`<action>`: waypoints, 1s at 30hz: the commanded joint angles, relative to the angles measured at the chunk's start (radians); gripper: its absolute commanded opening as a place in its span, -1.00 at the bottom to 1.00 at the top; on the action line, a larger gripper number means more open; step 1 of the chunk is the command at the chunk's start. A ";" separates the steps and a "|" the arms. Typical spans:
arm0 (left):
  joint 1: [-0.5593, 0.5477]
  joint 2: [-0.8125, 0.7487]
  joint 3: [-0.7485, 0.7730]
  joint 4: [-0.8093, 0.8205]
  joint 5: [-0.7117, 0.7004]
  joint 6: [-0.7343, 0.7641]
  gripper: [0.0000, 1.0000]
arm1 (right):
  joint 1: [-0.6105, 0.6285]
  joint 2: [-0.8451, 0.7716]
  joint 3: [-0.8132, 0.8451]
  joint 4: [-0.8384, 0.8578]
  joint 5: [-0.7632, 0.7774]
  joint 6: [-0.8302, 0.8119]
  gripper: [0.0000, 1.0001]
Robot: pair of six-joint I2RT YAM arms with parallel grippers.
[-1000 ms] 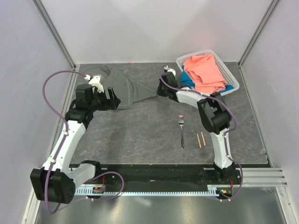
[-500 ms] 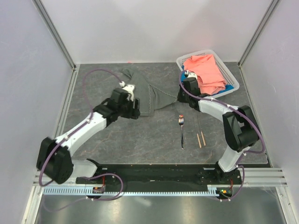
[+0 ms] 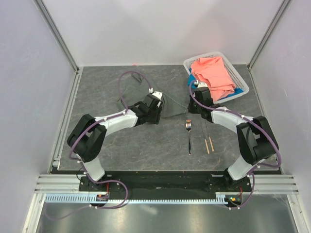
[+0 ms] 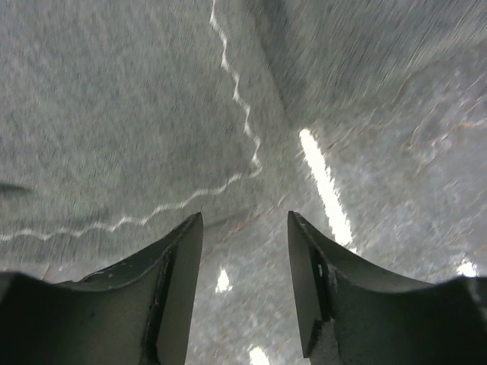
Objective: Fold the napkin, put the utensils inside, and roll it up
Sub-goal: Flatten the napkin out
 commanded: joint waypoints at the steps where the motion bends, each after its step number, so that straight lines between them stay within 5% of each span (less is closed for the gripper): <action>1: -0.015 0.041 0.057 0.107 -0.042 0.009 0.10 | -0.005 -0.038 -0.024 0.051 -0.037 -0.006 -1.00; 22: -0.049 0.191 0.094 0.040 -0.050 -0.045 0.08 | -0.007 -0.026 -0.021 0.058 -0.106 0.015 -1.00; 30: -0.054 0.217 0.080 -0.005 -0.064 -0.085 -0.60 | -0.011 -0.036 -0.027 0.062 -0.106 0.015 -1.00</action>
